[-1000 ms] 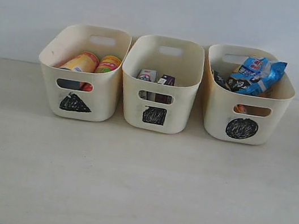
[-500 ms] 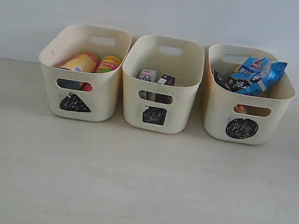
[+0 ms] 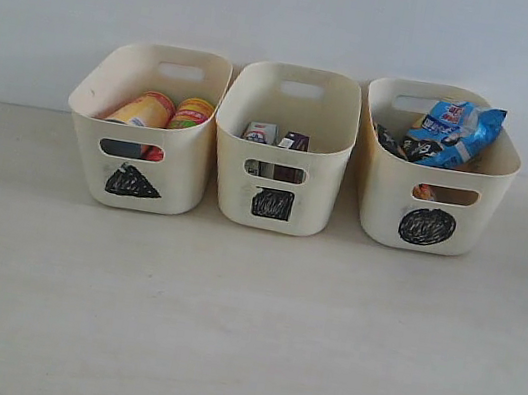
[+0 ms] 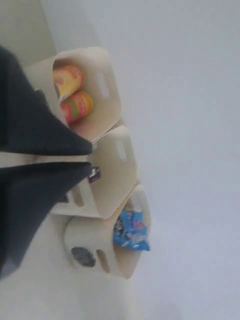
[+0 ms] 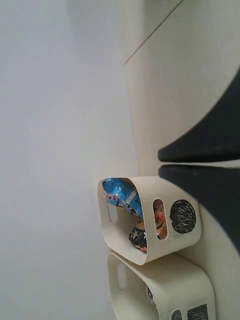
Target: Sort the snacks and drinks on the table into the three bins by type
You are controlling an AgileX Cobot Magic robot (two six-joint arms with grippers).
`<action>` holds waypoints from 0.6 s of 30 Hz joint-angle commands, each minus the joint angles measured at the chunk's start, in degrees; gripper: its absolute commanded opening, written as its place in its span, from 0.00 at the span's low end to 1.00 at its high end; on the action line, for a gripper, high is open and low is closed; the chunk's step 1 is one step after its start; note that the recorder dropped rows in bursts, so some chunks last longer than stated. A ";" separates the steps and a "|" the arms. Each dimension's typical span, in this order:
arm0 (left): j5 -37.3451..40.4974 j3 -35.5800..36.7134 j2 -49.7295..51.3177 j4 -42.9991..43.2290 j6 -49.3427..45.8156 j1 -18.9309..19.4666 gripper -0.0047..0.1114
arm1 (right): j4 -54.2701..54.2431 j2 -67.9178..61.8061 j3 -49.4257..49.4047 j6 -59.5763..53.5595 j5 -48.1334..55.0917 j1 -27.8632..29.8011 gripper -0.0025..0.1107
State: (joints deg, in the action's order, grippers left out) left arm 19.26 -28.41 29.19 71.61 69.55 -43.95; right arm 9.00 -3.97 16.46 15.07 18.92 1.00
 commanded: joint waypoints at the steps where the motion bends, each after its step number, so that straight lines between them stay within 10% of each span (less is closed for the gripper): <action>1: 0.05 0.15 -8.02 2.13 -2.18 6.16 0.08 | 0.11 0.12 -0.27 -0.11 -0.44 0.17 0.02; 10: -0.49 1.57 -18.28 -6.47 -1.89 22.30 0.08 | 0.11 0.12 -0.27 -0.11 -0.44 0.17 0.02; 18: -8.16 10.99 -15.21 -9.09 -1.02 23.36 0.08 | 0.11 0.12 -0.27 -0.22 -0.44 0.17 0.02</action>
State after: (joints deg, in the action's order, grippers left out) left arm 15.38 -20.58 13.50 64.40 68.02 -20.71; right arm 9.00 -3.97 16.46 15.07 18.92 1.00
